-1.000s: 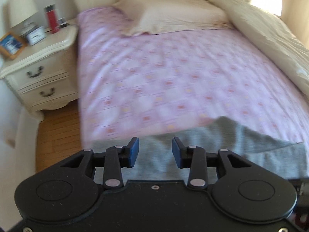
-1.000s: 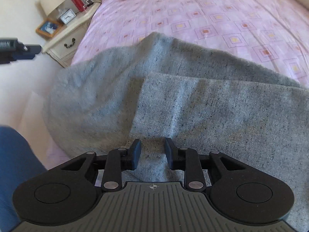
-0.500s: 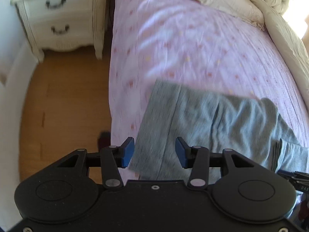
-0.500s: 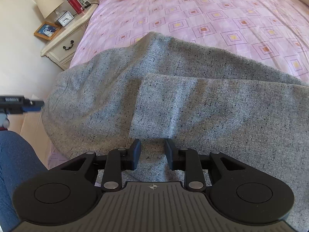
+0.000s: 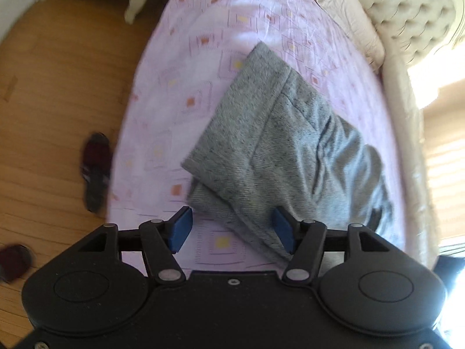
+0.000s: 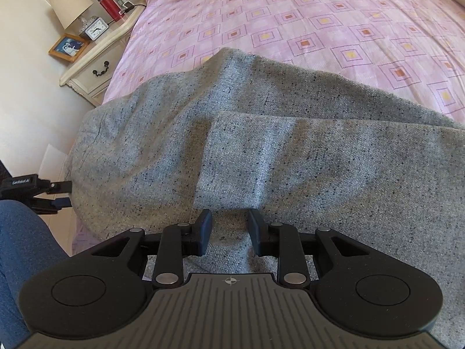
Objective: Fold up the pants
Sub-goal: 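Grasp the trouser corner with the left tool and lift it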
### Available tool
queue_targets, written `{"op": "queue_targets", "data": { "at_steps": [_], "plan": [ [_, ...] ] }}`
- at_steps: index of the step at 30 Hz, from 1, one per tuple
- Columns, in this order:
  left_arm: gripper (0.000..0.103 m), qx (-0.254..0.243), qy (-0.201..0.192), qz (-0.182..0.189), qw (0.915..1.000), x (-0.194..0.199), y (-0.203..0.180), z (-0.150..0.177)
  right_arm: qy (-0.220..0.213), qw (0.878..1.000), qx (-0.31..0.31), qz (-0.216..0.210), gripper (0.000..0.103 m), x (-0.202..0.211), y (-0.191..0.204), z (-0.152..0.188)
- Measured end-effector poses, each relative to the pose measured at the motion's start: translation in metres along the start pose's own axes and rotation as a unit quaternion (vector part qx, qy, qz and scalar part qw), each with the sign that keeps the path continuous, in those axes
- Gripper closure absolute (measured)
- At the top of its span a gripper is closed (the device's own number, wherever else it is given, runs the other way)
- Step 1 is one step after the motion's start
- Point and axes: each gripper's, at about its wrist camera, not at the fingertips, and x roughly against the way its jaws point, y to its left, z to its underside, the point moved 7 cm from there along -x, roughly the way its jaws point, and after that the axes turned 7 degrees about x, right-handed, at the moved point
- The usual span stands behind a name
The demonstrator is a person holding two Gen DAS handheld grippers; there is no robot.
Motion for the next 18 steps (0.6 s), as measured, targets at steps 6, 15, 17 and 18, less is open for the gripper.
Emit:
{"op": "queue_targets", "data": {
  "at_steps": [6, 15, 17, 18],
  "plan": [
    [0.035, 0.029, -0.028, 0.026, 0.9988, -0.004, -0.002, -0.02, -0.001, 1.0, 0.0, -0.001, 0.075, -0.001, 0.0, 0.001],
    [0.053, -0.01, -0.013, -0.027, 0.9995, -0.009, -0.02, -0.033, -0.001, 1.0, -0.007, -0.007, 0.076, 0.001, -0.005, 0.001],
    [0.075, -0.016, -0.014, -0.017, 0.9996, 0.0, -0.025, -0.034, -0.001, 1.0, -0.006, -0.007, 0.076, 0.001, -0.005, 0.001],
    [0.078, -0.019, -0.02, -0.015, 0.9995, 0.006, -0.03, -0.034, -0.001, 1.0, -0.007, -0.007, 0.076, 0.001, -0.005, 0.001]
  ]
}}
